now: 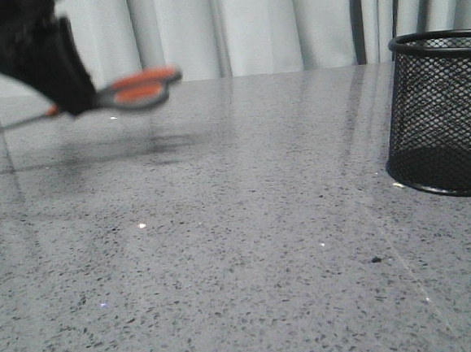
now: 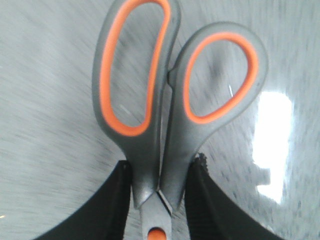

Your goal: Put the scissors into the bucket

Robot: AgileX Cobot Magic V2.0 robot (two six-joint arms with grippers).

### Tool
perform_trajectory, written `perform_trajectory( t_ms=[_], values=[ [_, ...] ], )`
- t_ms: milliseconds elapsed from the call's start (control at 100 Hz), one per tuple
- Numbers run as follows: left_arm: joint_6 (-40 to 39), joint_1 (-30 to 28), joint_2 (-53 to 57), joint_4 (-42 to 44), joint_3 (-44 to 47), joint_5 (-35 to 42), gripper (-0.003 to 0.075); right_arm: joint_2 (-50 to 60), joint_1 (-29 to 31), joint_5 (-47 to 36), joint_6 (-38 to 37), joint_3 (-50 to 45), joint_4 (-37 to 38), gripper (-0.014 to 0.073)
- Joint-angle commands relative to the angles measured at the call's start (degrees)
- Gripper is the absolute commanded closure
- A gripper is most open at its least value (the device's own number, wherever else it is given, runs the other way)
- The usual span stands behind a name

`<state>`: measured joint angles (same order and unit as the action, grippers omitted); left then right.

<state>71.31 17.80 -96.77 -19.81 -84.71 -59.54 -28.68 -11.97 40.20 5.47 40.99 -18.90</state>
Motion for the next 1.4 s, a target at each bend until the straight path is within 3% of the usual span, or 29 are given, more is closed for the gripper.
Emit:
perform_trajectory(
  t_ms=[0,110,200,340,480,700,870,920,970,1070,1390],
  values=[
    [0.2,0.6,6.6,-5.8,-2.6,3.9,0.0614,-0.7,0.0,-7.3,9.5,2.0,-13.1,0.0085],
    [0.4,2.4,11.2,-7.9,-2.7,5.6,0.0614,-0.9,0.0,-10.1,23.3,2.0,-33.2,0.0085],
    [0.4,5.7,15.0,-8.1,-2.7,7.0,0.0614,-2.2,0.0,-11.3,28.8,2.0,-44.7,0.0085],
    [0.4,12.3,19.8,-8.1,-2.7,10.9,0.0614,-5.8,0.0,-11.0,32.5,2.5,-53.5,0.0085],
    [0.4,18.9,22.2,-8.1,-2.7,13.9,0.0614,-11.2,0.0,-5.7,37.0,5.7,-60.7,0.0085],
    [0.4,27.2,22.6,-8.1,-2.7,17.7,0.0614,-21.1,0.0,-0.7,39.6,11.4,-62.4,0.0085],
    [0.4,30.1,22.6,-8.1,-2.7,19.7,0.0614,-26.2,0.0,-0.5,39.9,12.5,-62.5,0.0091],
    [0.4,30.4,22.6,-8.1,-2.7,19.8,0.0614,-27.0,0.0,-0.2,39.9,12.8,-62.6,0.0145],
    [0.4,30.4,22.6,-8.1,-2.7,19.8,0.0614,-27.5,0.0,0.2,39.9,13.0,-62.6,0.0272],
    [0.4,30.4,23.0,-8.1,-2.7,19.8,0.0614,-27.5,0.0,0.5,40.4,13.0,-62.6,0.0664],
    [-3.1,30.4,32.8,-8.1,-2.7,20.0,0.0624,-27.5,0.4,-2.0,41.3,15.2,-58.5,0.0656]
  ],
)
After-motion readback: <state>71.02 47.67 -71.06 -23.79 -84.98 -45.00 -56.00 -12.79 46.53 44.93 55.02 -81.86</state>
